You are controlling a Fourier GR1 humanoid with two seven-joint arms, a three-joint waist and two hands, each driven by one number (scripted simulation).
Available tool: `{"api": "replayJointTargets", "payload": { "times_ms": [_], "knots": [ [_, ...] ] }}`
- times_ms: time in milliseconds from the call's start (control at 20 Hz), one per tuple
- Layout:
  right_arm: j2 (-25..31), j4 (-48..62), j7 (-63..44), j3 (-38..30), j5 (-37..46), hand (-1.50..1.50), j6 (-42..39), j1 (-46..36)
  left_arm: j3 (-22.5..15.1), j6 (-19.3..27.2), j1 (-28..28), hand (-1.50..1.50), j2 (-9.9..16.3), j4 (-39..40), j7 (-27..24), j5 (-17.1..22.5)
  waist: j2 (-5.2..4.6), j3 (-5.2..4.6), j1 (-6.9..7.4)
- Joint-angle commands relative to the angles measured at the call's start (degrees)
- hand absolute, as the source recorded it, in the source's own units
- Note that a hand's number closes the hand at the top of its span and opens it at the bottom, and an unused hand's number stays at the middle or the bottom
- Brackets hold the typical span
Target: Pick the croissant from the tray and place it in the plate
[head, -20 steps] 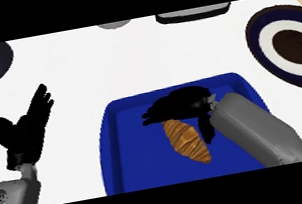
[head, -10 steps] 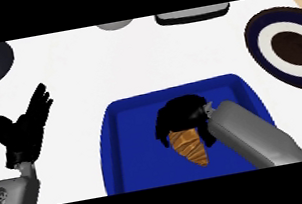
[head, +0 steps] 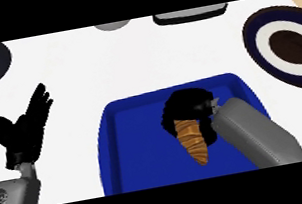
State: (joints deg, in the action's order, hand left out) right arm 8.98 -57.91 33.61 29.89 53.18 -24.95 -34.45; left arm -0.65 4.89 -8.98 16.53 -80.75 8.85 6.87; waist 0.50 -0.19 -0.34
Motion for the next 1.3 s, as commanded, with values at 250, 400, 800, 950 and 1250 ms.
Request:
{"api": "replayJointTargets", "payload": {
  "times_ms": [250,400,800,950,1250],
  "knots": [
    [-1.1,4.6,-33.7,-32.2,-9.7,1.5,15.5,-3.6,1.9,0.3,1.5,0.0,1.0,0.1,-0.3,0.6,-0.2,0.09,-2.55],
    [-2.1,1.5,-44.9,-35.3,-6.4,1.5,24.9,-8.8,0.8,-0.7,1.9,0.0,0.8,-0.1,-0.5,0.4,0.08,0.03,-0.86],
    [1.9,-7.3,-64.8,-38.4,8.4,1.5,43.8,-15.3,0.8,-0.7,0.9,0.0,0.7,-0.4,1.0,0.5,-0.01,0.06,-0.46],
    [2.9,-8.5,-69.4,-40.0,10.8,1.5,45.0,-13.8,1.1,-2.1,3.1,0.0,0.6,0.0,-2.4,0.5,-0.31,0.14,0.25],
    [3.9,-14.9,-70.7,-45.0,5.0,1.5,45.7,-7.4,1.0,-1.2,2.3,0.0,-1.0,0.3,-2.5,-0.8,-0.36,0.19,0.13]
  ]
}}
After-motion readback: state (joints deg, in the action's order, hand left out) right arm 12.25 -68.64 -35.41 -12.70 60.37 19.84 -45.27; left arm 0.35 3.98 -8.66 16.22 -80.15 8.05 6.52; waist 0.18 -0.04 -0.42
